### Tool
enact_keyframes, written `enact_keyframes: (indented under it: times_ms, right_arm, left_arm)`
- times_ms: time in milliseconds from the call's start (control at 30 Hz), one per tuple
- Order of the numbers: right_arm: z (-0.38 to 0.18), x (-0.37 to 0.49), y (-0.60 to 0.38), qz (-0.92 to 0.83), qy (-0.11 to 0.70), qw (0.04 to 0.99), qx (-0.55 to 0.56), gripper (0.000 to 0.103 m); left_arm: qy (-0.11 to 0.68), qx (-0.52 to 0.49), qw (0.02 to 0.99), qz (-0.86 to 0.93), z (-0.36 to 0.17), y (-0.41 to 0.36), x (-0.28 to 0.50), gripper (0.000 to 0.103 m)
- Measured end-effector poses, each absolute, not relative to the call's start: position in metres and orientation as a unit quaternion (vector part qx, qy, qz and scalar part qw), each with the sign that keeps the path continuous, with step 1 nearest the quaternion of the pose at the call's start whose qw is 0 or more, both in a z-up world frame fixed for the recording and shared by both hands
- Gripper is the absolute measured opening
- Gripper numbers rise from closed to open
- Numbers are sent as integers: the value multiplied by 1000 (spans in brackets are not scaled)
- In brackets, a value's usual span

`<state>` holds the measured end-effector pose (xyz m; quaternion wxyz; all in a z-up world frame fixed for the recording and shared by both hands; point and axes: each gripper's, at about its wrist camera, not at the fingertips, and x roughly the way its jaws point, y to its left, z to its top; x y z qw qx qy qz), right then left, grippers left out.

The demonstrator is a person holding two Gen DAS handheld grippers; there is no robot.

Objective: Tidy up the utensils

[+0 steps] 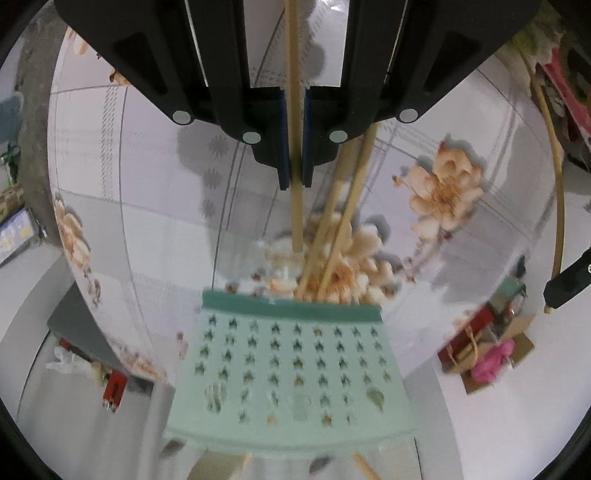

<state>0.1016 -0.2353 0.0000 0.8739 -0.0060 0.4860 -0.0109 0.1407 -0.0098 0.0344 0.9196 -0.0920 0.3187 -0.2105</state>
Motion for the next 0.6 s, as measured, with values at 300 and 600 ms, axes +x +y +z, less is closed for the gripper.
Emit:
enact_keyframes:
  times_ms: [300,600]
  right_arm:
    - [30,83,-257,5,413,909,56,7]
    - [46,68,-284,10,365,925,104,7]
  left_arm:
    - [238,-121,930,-252,108,6,131,4]
    - [165,-144,922,-320,182,-16,142,4]
